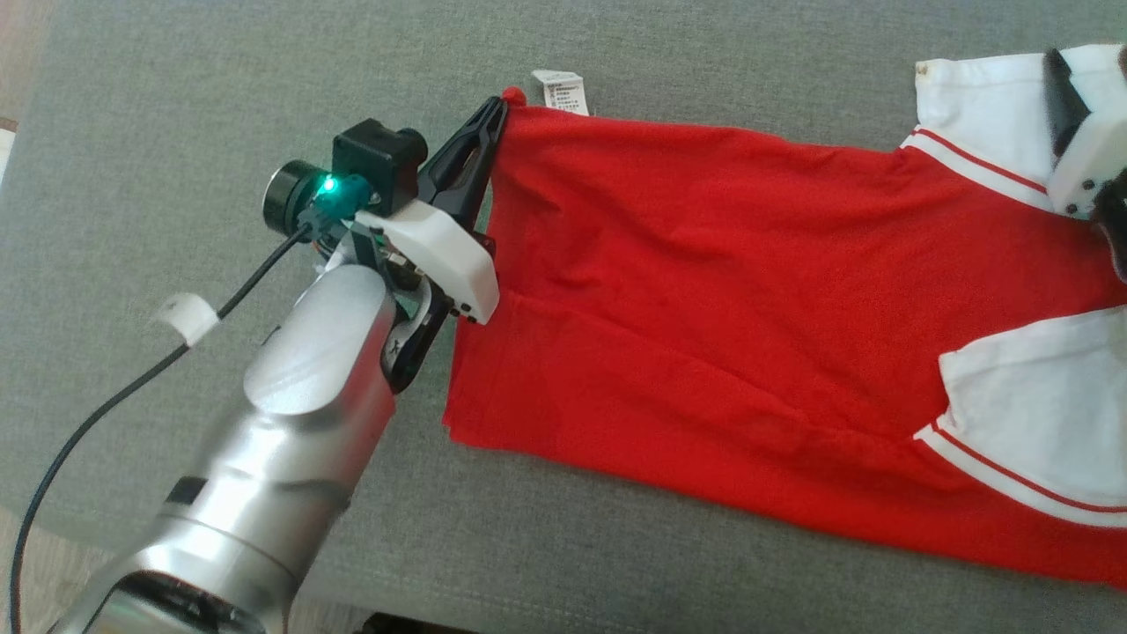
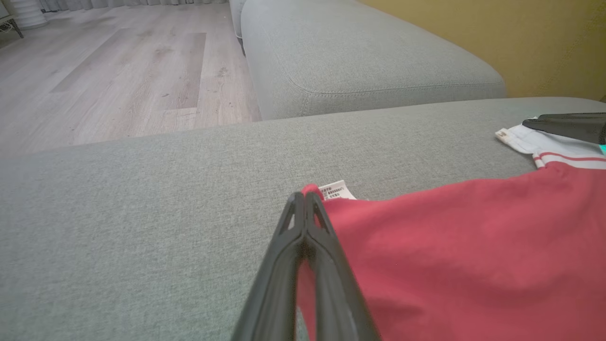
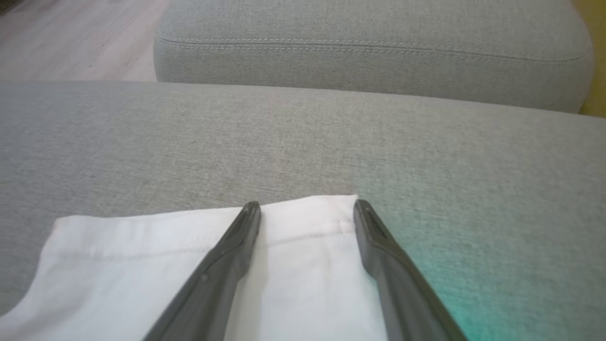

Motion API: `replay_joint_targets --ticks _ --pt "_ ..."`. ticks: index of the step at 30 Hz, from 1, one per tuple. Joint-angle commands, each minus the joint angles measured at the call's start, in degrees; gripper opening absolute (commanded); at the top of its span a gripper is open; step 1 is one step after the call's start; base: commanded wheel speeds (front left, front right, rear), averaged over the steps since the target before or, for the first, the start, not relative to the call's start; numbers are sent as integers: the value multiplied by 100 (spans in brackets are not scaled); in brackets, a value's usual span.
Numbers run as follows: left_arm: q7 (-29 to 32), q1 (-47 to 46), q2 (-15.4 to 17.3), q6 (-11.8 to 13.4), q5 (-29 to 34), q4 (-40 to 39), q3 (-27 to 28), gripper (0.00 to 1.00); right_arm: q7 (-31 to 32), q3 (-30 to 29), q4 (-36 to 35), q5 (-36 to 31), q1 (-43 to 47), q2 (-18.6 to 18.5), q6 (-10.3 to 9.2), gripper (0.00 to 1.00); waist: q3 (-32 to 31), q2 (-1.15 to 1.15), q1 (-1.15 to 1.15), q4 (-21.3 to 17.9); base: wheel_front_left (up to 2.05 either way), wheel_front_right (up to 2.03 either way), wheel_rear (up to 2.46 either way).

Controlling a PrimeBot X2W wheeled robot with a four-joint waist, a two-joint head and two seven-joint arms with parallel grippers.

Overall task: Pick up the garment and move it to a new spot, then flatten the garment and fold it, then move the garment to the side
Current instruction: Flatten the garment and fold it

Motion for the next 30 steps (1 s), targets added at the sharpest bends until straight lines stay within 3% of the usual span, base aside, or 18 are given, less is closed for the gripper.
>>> replay_joint_targets --ticks 1,9,10,11,12,16,21,25,30 --pt "-78 -236 139 1 -34 -92 106 0 10 58 0 -28 -45 -103 -5 97 -1 0 -1 -3 0 0 0" --pt "-179 -252 160 -5 -152 88 70 0 41 20 287 -7 -95 -72 -5 100 25 0 -1 -39 0 0 0" --pt "-190 -262 159 -5 -163 102 64 0 60 14 296 22 -97 -52 -5 94 40 0 -1 -39 0 0 0" --pt "-199 -273 157 -5 -171 119 57 0 60 17 291 47 -98 -29 -5 23 51 0 -1 -37 0 0 0" --pt "-208 -283 155 -6 -180 138 51 0 -4 10 264 75 -110 -21 -5 0 59 0 -1 -35 0 0 0" --pt "-300 -304 160 37 -188 197 69 0 -409 9 166 59 -190 -67 -5 0 48 0 -1 -35 0 0 0" --pt "-636 -285 237 235 -173 335 178 0 -1362 -154 52 -32 -393 -120 -5 0 -84 0 -1 -125 0 0 0" --pt "-852 -144 316 372 -170 475 260 0 -1494 -351 -306 44 -258 -13 -5 0 -267 0 -1 -306 0 0 0" --pt "-1023 195 436 465 -162 621 362 0 -1501 -659 -1395 173 502 65 -5 0 -523 0 -1 -625 0 0 0"
